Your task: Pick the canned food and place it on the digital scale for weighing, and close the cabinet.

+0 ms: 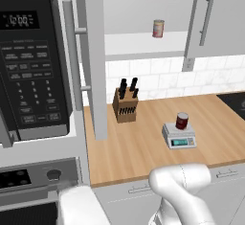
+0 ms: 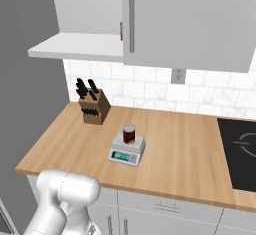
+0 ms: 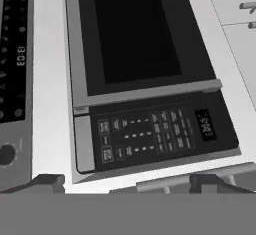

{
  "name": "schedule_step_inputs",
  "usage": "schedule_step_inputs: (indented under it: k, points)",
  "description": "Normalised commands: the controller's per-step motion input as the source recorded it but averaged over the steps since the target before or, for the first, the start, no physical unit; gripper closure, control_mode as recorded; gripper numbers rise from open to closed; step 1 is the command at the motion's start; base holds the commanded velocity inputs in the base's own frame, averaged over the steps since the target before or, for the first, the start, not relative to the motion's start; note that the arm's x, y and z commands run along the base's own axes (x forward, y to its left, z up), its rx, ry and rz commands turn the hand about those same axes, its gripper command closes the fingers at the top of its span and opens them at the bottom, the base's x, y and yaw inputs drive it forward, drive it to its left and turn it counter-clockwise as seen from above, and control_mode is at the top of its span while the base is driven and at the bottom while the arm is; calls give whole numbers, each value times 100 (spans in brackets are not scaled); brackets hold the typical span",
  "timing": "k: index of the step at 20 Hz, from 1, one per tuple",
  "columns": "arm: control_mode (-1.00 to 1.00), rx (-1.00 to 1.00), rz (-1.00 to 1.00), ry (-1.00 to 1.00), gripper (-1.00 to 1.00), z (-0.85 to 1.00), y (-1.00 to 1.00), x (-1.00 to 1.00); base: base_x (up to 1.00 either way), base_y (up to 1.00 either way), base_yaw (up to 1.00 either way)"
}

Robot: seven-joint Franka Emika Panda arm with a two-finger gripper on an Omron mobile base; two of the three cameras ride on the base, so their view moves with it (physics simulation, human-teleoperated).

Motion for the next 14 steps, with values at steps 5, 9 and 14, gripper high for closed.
schedule_step_inputs:
  k: [5,9,14]
  points:
    - [-100,7,0,10,-100,-20,20,100,0,0,0]
    - [-100,13,0,0,-100,-25,0,87,0,0,0]
    - [-100,7,-4,-1,-100,-28,12,61,0,0,0]
